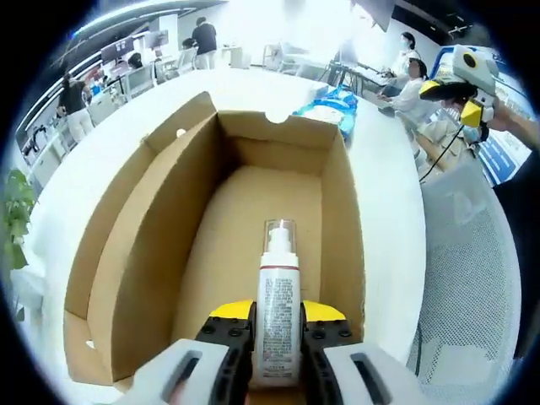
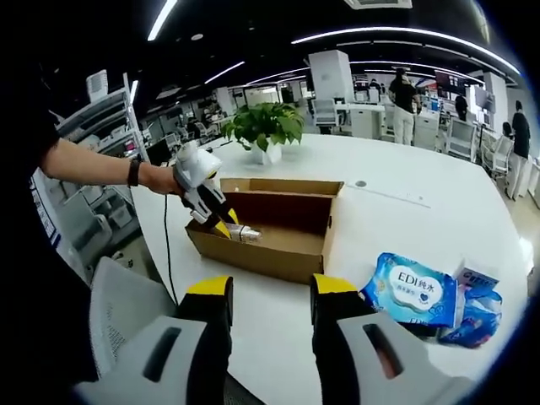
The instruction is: Operate the shoe box by opening the lid, removing the specified soft item, and placing it in the target area until the item is outside and the box remains undamaged.
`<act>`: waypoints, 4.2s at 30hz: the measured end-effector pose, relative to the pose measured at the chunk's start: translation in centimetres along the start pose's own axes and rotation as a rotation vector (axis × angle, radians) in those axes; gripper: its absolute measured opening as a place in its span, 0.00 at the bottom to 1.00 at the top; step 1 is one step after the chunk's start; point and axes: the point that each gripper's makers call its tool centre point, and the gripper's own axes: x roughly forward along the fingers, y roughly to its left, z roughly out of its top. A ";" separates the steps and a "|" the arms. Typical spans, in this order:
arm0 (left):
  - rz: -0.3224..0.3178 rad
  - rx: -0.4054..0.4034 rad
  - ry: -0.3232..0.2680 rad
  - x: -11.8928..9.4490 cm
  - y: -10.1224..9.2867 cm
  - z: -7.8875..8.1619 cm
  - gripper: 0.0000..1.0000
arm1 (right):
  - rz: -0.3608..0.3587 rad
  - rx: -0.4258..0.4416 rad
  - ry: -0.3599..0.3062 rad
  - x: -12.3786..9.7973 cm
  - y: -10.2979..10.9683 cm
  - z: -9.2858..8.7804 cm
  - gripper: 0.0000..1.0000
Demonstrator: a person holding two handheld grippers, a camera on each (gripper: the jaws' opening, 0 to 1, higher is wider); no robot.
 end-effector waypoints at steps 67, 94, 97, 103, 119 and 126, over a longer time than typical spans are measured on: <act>-0.429 0.436 -0.319 -7.4 -17.2 15.5 0.19 | 0.441 -0.301 -0.086 -1.5 5.1 3.5 0.20; -0.486 0.334 -0.289 -4.7 -18.4 14.2 0.23 | 0.486 -0.142 0.020 -2.3 4.9 2.2 0.18; -0.482 0.319 -0.302 -4.7 -18.4 14.4 0.25 | 0.478 -0.135 0.019 -2.4 4.4 2.2 0.18; -0.447 0.283 -0.322 -4.6 -17.8 14.2 0.31 | 0.459 -0.139 0.046 -2.7 3.4 1.5 0.18; -0.175 -0.001 -0.372 -3.6 -12.3 10.7 0.33 | 0.429 -0.166 0.125 -3.1 0.4 -0.3 0.18; -0.093 -0.140 -0.414 -3.6 -11.2 8.7 0.33 | 0.421 -0.188 0.161 -3.1 -0.8 -1.1 0.18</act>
